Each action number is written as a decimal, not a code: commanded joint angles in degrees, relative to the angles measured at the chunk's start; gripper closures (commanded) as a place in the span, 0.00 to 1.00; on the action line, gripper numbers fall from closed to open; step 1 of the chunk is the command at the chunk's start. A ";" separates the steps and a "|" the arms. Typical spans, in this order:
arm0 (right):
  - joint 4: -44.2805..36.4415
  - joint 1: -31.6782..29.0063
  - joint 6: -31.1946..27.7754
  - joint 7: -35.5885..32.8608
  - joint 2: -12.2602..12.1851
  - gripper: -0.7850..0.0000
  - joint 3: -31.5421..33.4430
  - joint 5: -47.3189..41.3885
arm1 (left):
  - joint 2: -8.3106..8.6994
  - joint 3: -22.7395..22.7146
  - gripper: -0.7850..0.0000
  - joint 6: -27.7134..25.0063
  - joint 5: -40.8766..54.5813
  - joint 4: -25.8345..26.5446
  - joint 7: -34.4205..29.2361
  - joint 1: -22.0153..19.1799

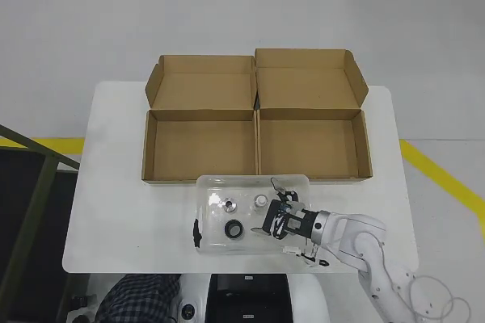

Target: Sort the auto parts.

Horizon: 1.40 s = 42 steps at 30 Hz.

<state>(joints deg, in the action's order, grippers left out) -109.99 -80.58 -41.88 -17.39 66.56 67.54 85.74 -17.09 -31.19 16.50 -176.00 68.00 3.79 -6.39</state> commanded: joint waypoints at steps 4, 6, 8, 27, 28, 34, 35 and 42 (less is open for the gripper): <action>1.57 1.54 0.51 -0.84 0.12 0.20 -1.34 -0.26 | 0.00 0.00 0.00 0.00 0.00 0.00 0.00 0.00; 2.15 2.01 0.64 -1.04 0.14 0.34 -1.75 -0.39 | 0.00 0.00 0.00 0.00 0.00 0.00 0.00 0.00; 2.59 2.42 0.74 -1.19 0.15 0.42 -2.10 -0.38 | 0.00 0.00 0.00 0.00 0.00 0.00 0.00 0.00; -0.42 1.34 -0.44 0.47 -0.80 1.00 -0.88 0.71 | 0.00 0.00 0.00 0.00 0.00 0.00 0.00 0.00; -0.96 1.09 -1.14 1.17 -0.91 1.00 -0.67 0.41 | 0.00 0.00 0.00 0.00 0.00 0.00 0.00 0.00; -1.08 0.87 -3.03 6.35 -1.28 1.00 0.31 -1.16 | 0.00 0.00 0.00 0.00 0.00 0.00 0.00 0.00; -0.89 0.93 -3.08 7.31 -1.28 1.00 0.41 -2.02 | 0.00 0.00 0.00 0.00 0.00 0.00 0.00 0.00; -0.84 1.71 -6.44 11.30 -1.58 1.00 2.73 -11.39 | 0.00 0.00 0.00 0.00 0.00 0.00 0.00 0.00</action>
<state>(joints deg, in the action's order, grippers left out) -110.64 -78.94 -47.81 -6.11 65.05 69.84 75.66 -17.09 -31.19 16.50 -176.00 68.00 3.79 -6.39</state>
